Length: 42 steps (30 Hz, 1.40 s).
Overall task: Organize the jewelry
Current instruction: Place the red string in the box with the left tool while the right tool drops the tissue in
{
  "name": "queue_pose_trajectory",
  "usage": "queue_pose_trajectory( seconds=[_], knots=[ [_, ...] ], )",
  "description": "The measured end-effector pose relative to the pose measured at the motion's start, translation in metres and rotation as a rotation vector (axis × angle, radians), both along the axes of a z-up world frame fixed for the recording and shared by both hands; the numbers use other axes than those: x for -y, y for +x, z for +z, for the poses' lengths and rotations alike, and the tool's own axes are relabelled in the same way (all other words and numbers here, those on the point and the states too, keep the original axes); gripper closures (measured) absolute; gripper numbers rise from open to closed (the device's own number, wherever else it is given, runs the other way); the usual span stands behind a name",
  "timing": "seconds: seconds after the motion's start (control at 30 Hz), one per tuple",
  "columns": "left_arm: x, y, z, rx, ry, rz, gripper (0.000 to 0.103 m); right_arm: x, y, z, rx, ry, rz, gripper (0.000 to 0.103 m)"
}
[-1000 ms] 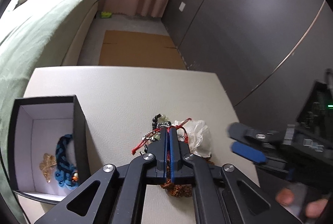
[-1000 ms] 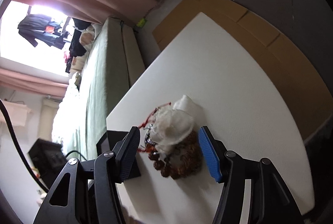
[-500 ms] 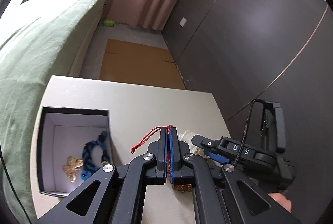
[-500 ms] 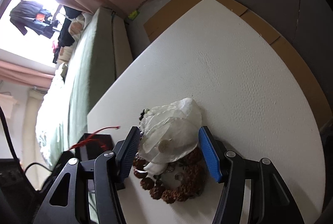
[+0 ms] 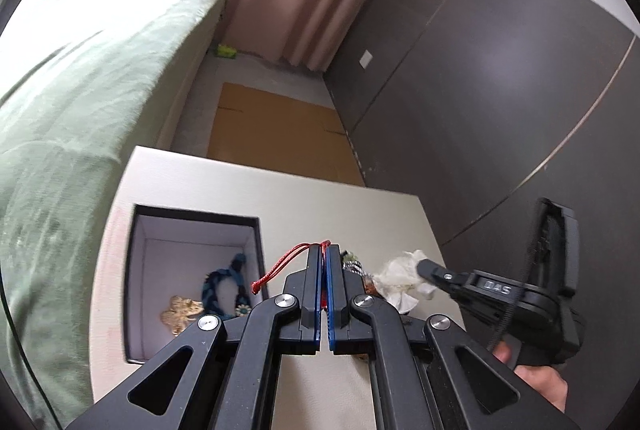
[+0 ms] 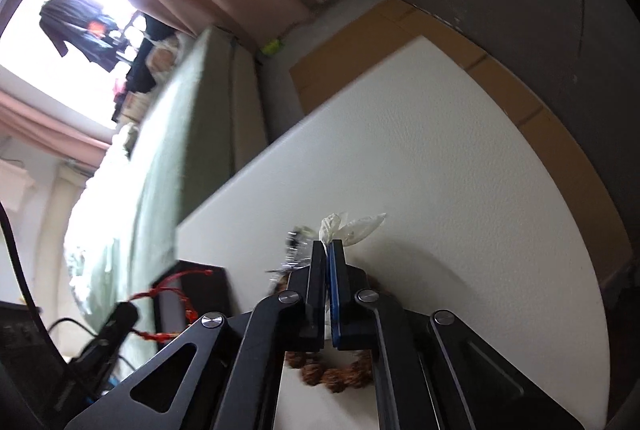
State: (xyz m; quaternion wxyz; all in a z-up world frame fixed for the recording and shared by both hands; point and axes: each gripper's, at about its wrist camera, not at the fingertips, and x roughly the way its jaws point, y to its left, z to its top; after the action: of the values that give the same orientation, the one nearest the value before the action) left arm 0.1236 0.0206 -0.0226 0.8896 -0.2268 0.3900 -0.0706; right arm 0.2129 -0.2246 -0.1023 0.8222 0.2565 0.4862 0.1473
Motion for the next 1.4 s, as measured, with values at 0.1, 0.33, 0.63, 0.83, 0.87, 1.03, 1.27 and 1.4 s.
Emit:
queue_pose_trajectory(
  seconds=[0.1,0.33,0.63,0.83,0.87,1.03,1.27,1.4],
  knots=[
    [-0.013,-0.007,0.009,0.028,-0.014,0.039,0.102,-0.002,-0.009,0.017,0.057,0.040,0.019,0.100],
    [-0.044,-0.022,0.021,0.067,-0.038,0.108,0.102,-0.023,-0.030,0.049,0.173,0.117,0.090,0.100],
    [-0.080,-0.038,0.028,0.081,-0.055,0.173,0.102,-0.080,-0.044,0.052,0.199,0.164,0.225,0.100],
    [-0.098,-0.043,0.030,0.083,-0.065,0.199,0.102,-0.116,-0.042,0.042,0.181,0.164,0.297,0.100],
    [-0.101,-0.044,0.030,0.084,-0.068,0.204,0.102,-0.121,-0.042,0.041,0.178,0.162,0.305,0.100],
    [-0.116,-0.045,0.030,0.084,-0.099,0.231,0.102,-0.150,-0.043,0.028,0.153,0.150,0.355,0.100],
    [-0.121,-0.043,0.026,0.078,-0.105,0.223,0.102,-0.181,-0.037,-0.001,0.020,0.079,0.408,0.083],
    [-0.115,-0.040,0.020,0.057,-0.101,0.194,0.102,-0.171,-0.036,0.005,0.037,0.084,0.374,0.044]
  ],
)
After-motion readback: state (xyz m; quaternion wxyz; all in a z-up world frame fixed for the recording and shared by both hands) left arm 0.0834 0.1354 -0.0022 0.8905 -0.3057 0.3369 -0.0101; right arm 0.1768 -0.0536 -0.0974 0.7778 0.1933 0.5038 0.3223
